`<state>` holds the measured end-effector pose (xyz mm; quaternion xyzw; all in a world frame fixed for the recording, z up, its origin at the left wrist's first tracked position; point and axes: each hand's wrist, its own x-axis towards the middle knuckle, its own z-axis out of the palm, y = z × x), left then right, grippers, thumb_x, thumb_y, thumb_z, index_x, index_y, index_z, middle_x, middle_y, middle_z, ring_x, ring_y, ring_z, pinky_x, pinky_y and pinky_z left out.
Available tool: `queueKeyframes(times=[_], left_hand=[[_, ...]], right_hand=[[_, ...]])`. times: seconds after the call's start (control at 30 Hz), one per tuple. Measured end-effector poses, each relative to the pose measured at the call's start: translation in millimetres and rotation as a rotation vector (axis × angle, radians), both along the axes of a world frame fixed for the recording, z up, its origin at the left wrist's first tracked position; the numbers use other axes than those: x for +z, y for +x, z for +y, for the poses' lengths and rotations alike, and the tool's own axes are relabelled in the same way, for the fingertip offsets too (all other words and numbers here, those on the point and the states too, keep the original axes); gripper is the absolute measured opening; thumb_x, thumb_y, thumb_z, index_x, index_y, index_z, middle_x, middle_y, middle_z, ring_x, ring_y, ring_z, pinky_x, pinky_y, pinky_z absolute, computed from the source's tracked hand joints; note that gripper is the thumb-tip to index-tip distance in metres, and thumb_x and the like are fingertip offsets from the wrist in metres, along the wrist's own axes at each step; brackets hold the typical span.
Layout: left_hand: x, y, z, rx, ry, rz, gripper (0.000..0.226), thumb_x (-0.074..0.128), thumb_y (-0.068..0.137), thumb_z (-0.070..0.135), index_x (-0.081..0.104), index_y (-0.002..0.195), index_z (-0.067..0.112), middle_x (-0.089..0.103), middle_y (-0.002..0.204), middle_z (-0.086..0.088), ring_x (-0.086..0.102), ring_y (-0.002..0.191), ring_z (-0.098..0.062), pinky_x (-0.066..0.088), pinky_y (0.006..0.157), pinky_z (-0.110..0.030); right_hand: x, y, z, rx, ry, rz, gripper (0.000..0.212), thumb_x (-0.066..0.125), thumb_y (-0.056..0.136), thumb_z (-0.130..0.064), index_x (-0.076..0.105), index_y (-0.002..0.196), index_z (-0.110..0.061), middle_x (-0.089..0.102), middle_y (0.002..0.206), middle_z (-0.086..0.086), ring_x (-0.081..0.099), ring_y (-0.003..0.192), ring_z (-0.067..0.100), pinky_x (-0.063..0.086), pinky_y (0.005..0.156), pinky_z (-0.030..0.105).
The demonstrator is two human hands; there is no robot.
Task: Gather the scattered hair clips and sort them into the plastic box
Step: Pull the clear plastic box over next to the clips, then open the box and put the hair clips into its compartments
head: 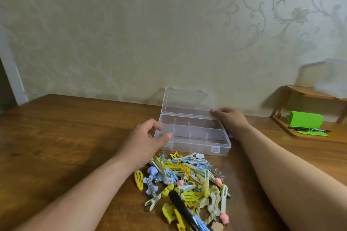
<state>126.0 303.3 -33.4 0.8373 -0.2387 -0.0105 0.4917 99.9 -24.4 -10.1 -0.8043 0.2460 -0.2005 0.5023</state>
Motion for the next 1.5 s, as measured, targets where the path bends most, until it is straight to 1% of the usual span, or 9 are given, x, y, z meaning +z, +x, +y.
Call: queueKeyframes(times=[0.23,0.37,0.5,0.63,0.83,1.03,1.1,1.27,1.5], left_hand=[[3,-3,0,0.001,0.014,-0.012,0.03,0.07,0.092,0.062,0.066,0.113,0.041,0.061,0.105,0.006,0.059,0.094,-0.008,0.044,0.07,-0.029],[3,-3,0,0.001,0.01,-0.024,0.032,0.07,0.094,0.061,0.066,0.119,0.042,0.061,0.11,0.008,0.058,0.098,-0.006,0.044,0.071,-0.027],[3,-3,0,0.001,0.009,-0.044,0.034,0.07,0.094,0.061,0.067,0.121,0.041,0.062,0.114,0.009,0.058,0.1,-0.005,0.044,0.073,-0.027],[3,-3,1,-0.015,0.019,-0.058,0.036,0.067,0.096,0.062,0.066,0.125,0.041,0.062,0.123,0.012,0.058,0.105,-0.004,0.045,0.076,-0.028],[5,-5,4,-0.04,-0.075,-0.037,0.039,0.065,0.1,0.057,0.066,0.135,0.038,0.063,0.13,0.007,0.061,0.118,-0.012,0.05,0.097,-0.037],[10,-14,10,0.01,-0.166,-0.034,0.043,0.06,0.106,0.049,0.062,0.14,0.024,0.065,0.128,0.002,0.061,0.117,-0.014,0.046,0.086,-0.027],[10,-18,13,0.042,-0.199,-0.021,0.039,0.059,0.107,0.045,0.062,0.138,0.021,0.066,0.125,0.001,0.062,0.115,-0.016,0.047,0.085,-0.024],[11,-17,16,0.19,-0.236,0.058,0.028,0.056,0.107,0.046,0.067,0.116,0.022,0.07,0.11,0.0,0.068,0.106,-0.024,0.056,0.097,-0.047],[10,-20,14,0.226,-0.247,0.054,0.026,0.053,0.109,0.04,0.067,0.104,0.019,0.072,0.103,-0.003,0.07,0.097,-0.024,0.055,0.089,-0.044]], right_hand=[[2,6,1,-0.018,-0.046,0.032,0.036,0.084,0.086,-0.047,0.082,0.094,-0.013,0.081,0.092,0.012,0.077,0.091,0.036,0.064,0.086,0.05],[0,-2,-2,-0.027,0.015,-0.051,0.046,0.076,0.092,-0.052,0.08,0.097,-0.006,0.077,0.084,0.009,0.07,0.072,0.023,0.06,0.068,0.033],[-2,-13,1,-0.016,0.021,-0.126,0.035,0.069,0.101,-0.041,0.078,0.106,-0.008,0.078,0.091,0.011,0.067,0.069,0.016,0.056,0.062,0.023],[-8,-22,1,-0.094,0.07,-0.199,0.026,0.069,0.101,-0.035,0.076,0.106,-0.011,0.079,0.098,0.014,0.074,0.086,0.026,0.065,0.085,0.043],[-12,-70,13,-0.155,0.025,-0.205,0.018,0.066,0.1,-0.038,0.075,0.103,-0.023,0.078,0.095,0.003,0.074,0.092,0.022,0.063,0.089,0.042],[-13,-118,42,-0.184,0.004,-0.2,0.014,0.066,0.1,-0.038,0.071,0.1,-0.025,0.076,0.094,0.002,0.073,0.093,0.023,0.062,0.093,0.049],[-11,-130,54,-0.178,-0.02,-0.183,0.015,0.065,0.101,-0.036,0.07,0.097,-0.023,0.076,0.093,0.002,0.072,0.092,0.024,0.061,0.09,0.047],[-6,-150,70,-0.094,-0.044,-0.159,0.023,0.067,0.101,-0.037,0.073,0.096,-0.015,0.076,0.09,0.004,0.069,0.085,0.02,0.056,0.076,0.037],[-2,-159,81,0.051,-0.108,-0.131,0.026,0.069,0.1,-0.036,0.074,0.094,-0.011,0.076,0.083,0.007,0.06,0.067,0.012,0.05,0.063,0.027]])
